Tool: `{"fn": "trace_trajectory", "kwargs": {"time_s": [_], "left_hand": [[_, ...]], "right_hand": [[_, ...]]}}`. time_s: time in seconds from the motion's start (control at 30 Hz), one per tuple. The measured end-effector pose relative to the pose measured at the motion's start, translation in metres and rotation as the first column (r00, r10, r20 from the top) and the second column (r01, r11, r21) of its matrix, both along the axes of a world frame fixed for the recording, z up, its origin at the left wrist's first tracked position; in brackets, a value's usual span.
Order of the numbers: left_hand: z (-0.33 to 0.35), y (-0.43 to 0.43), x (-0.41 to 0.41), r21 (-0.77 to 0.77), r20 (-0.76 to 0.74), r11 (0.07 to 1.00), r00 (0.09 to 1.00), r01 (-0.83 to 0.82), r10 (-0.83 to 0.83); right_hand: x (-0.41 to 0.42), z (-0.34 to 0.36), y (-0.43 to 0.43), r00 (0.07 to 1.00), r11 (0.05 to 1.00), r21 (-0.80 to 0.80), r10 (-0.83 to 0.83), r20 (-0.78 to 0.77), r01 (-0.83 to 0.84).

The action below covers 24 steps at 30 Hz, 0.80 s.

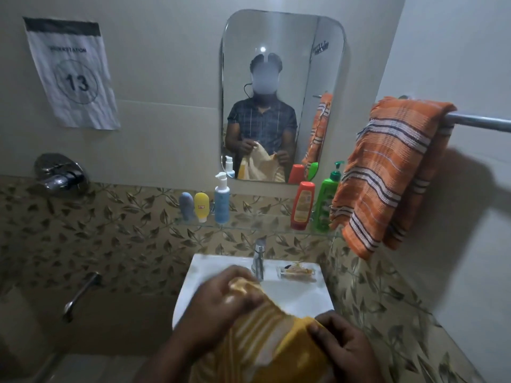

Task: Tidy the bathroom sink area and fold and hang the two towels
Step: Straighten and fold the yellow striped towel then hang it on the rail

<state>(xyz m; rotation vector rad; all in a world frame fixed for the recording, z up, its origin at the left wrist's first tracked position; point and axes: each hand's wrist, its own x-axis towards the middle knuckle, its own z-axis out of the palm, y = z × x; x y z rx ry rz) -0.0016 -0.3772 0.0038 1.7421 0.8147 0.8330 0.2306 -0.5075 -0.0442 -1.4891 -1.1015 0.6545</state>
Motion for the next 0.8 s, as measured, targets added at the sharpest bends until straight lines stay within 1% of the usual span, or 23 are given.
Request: {"fn": "trace_trajectory", "kwargs": {"time_s": [0.03, 0.07, 0.1, 0.13, 0.2, 0.23, 0.27, 0.3, 0.33, 0.4, 0.43, 0.47, 0.5, 0.53, 0.57, 0.6, 0.63, 0.67, 0.7, 0.77, 0.8], "left_hand": [[-0.001, -0.008, 0.010, 0.029, -0.113, 0.991, 0.986, 0.127, -0.123], [-0.002, -0.015, 0.019, 0.034, -0.166, 0.972, 0.960, 0.234, -0.225], [-0.004, -0.021, 0.026, 0.057, -0.170, 0.952, 0.943, 0.300, -0.287], [-0.006, -0.022, 0.030, 0.088, -0.124, 0.950, 0.949, 0.301, -0.289], [-0.009, -0.012, 0.028, 0.129, -0.053, 0.974, 0.982, 0.188, -0.183], [-0.009, -0.005, 0.023, 0.170, -0.044, 0.977, 0.991, 0.131, -0.125], [-0.008, -0.002, 0.018, 0.213, -0.046, 0.973, 0.996, 0.088, -0.080], [-0.008, 0.001, 0.014, 0.246, -0.030, 0.968, 0.999, 0.042, -0.035], [-0.007, 0.004, 0.011, 0.238, 0.001, 0.971, 1.000, -0.022, 0.022], [-0.004, 0.011, 0.004, 0.120, 0.131, 0.974, 0.975, -0.194, 0.178], [-0.003, 0.015, 0.000, 0.088, 0.153, 0.970, 0.965, -0.228, 0.213], [-0.005, 0.020, -0.002, 0.094, 0.108, 0.972, 0.973, -0.214, 0.204], [-0.005, 0.024, -0.004, 0.125, -0.032, 0.983, 0.990, -0.132, 0.137], [-0.006, 0.023, -0.004, 0.149, -0.208, 0.989, 0.978, -0.004, 0.035], [-0.008, 0.019, -0.001, 0.148, -0.333, 0.980, 0.940, 0.132, -0.076], [-0.013, 0.011, 0.006, 0.132, -0.383, 0.961, 0.907, 0.244, -0.178], [-0.018, 0.002, 0.014, 0.096, -0.371, 0.948, 0.894, 0.305, -0.250], [-0.017, -0.009, 0.023, 0.055, -0.354, 0.943, 0.889, 0.329, -0.290], [-0.015, -0.016, 0.029, 0.031, -0.297, 0.955, 0.915, 0.296, -0.274], [-0.012, -0.016, 0.032, -0.018, -0.044, 0.982, 0.981, 0.189, -0.189], [-0.011, -0.012, 0.031, -0.046, 0.065, 0.987, 0.986, 0.155, -0.152]], "right_hand": [[-0.008, 0.009, 0.007, 0.996, 0.998, 0.038, 0.038, 0.080, -0.041], [-0.018, 0.019, 0.015, 0.982, 0.993, 0.083, 0.065, 0.176, -0.080], [-0.027, 0.027, 0.022, 0.965, 0.985, 0.127, 0.078, 0.248, -0.113], [-0.032, 0.034, 0.029, 0.959, 0.979, 0.169, 0.066, 0.276, -0.116], [-0.036, 0.043, 0.037, 0.974, 0.971, 0.228, 0.024, 0.224, -0.076], [-0.033, 0.044, 0.039, 0.984, 0.975, 0.213, 0.029, 0.177, -0.067], [-0.031, 0.043, 0.038, 0.988, 0.982, 0.164, 0.073, 0.133, -0.095], [-0.029, 0.042, 0.037, 0.986, 0.988, 0.078, 0.121, 0.113, -0.131], [-0.026, 0.037, 0.034, 0.979, 0.985, -0.018, 0.173, 0.109, -0.172], [-0.019, 0.026, 0.031, 0.955, 0.951, -0.213, 0.256, 0.148, -0.222], [-0.017, 0.021, 0.029, 0.954, 0.941, -0.269, 0.255, 0.157, -0.207], [-0.014, 0.015, 0.026, 0.958, 0.939, -0.294, 0.233, 0.166, -0.178], [-0.010, 0.009, 0.022, 0.971, 0.961, -0.258, 0.147, 0.189, -0.095], [-0.009, 0.010, 0.024, 0.983, 0.982, -0.183, -0.005, 0.181, 0.039], [-0.010, 0.013, 0.026, 0.981, 0.989, -0.078, -0.112, 0.158, 0.126], [-0.016, 0.020, 0.028, 0.976, 0.989, 0.023, -0.150, 0.159, 0.148], [-0.024, 0.029, 0.031, 0.975, 0.988, 0.103, -0.134, 0.175, 0.117], [-0.033, 0.041, 0.033, 0.976, 0.983, 0.162, -0.116, 0.182, 0.087], [-0.038, 0.048, 0.034, 0.974, 0.973, 0.221, -0.108, 0.201, 0.062], [-0.047, 0.062, 0.036, 0.959, 0.968, 0.250, -0.088, 0.270, 0.018], [-0.051, 0.069, 0.037, 0.950, 0.974, 0.227, -0.066, 0.304, -0.004]]}}
